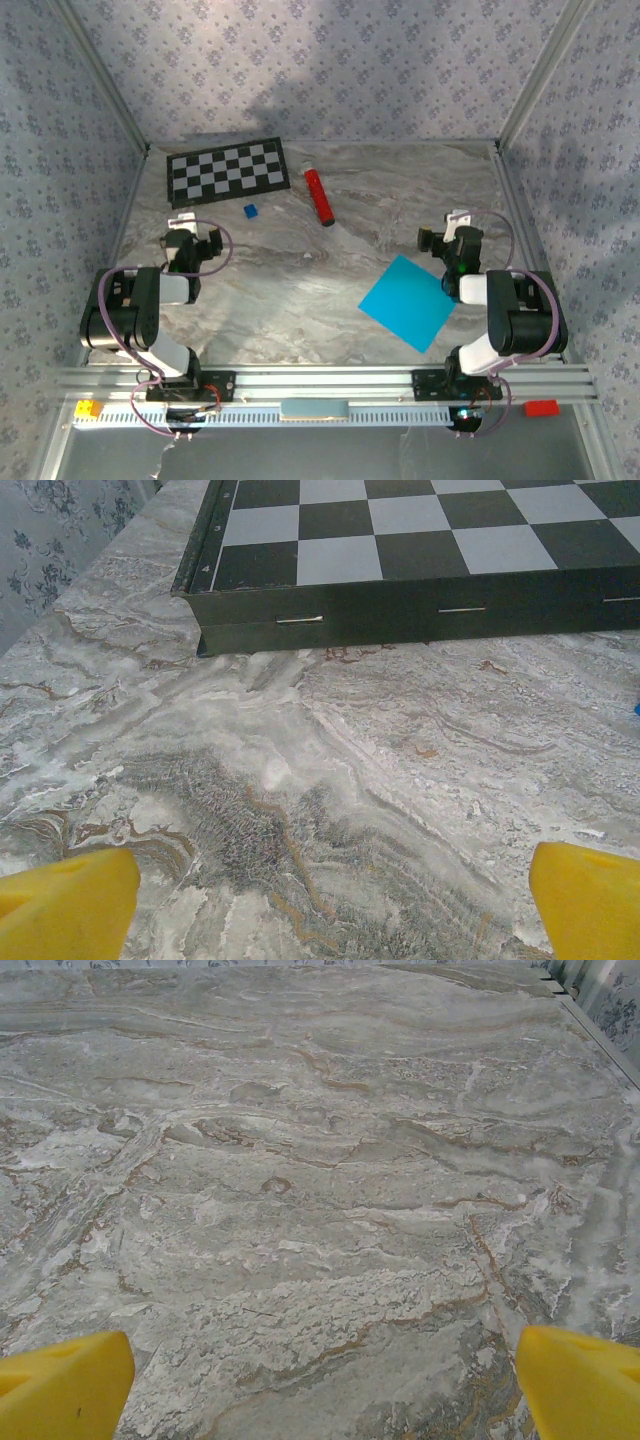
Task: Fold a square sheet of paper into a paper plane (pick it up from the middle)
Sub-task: Move the square sheet of paper to the center of the table.
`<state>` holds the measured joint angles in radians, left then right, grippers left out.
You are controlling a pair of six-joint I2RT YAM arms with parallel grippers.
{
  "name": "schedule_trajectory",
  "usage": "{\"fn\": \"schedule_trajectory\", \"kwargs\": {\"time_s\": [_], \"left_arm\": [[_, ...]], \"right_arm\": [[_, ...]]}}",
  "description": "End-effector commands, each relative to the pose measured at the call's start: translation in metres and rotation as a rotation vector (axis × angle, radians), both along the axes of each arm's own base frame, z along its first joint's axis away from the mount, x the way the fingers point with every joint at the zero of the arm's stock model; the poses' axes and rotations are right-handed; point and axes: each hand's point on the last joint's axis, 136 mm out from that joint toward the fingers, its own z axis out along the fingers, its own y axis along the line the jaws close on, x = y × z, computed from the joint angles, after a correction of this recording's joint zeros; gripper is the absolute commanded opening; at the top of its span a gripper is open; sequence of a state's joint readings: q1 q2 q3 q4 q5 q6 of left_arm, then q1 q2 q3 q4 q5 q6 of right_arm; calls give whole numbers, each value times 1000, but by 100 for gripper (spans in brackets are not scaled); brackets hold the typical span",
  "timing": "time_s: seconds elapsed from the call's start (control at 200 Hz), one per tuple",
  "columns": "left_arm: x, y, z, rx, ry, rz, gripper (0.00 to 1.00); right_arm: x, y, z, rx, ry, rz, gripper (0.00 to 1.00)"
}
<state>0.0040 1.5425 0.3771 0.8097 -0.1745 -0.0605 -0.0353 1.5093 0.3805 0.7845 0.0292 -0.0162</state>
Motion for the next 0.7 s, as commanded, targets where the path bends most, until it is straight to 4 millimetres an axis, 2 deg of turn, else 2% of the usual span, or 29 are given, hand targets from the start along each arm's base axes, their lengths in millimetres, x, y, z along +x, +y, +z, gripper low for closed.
{"fn": "schedule_trajectory", "kwargs": {"time_s": [0.0,0.365,0.565,0.695], "left_arm": [[10,-3,18,-2,-59,-15,100],[9,-4,20,-2,-67,-20,100],[2,-1,41,-5,-75,-2,100],[-12,5,57,-60,-71,56,100]], "right_arm": [[5,-1,3,-2,-2,8,100],[4,3,4,-15,-6,18,100],[3,7,15,-34,-7,30,100],[-6,-4,30,13,57,-37,100]]}}
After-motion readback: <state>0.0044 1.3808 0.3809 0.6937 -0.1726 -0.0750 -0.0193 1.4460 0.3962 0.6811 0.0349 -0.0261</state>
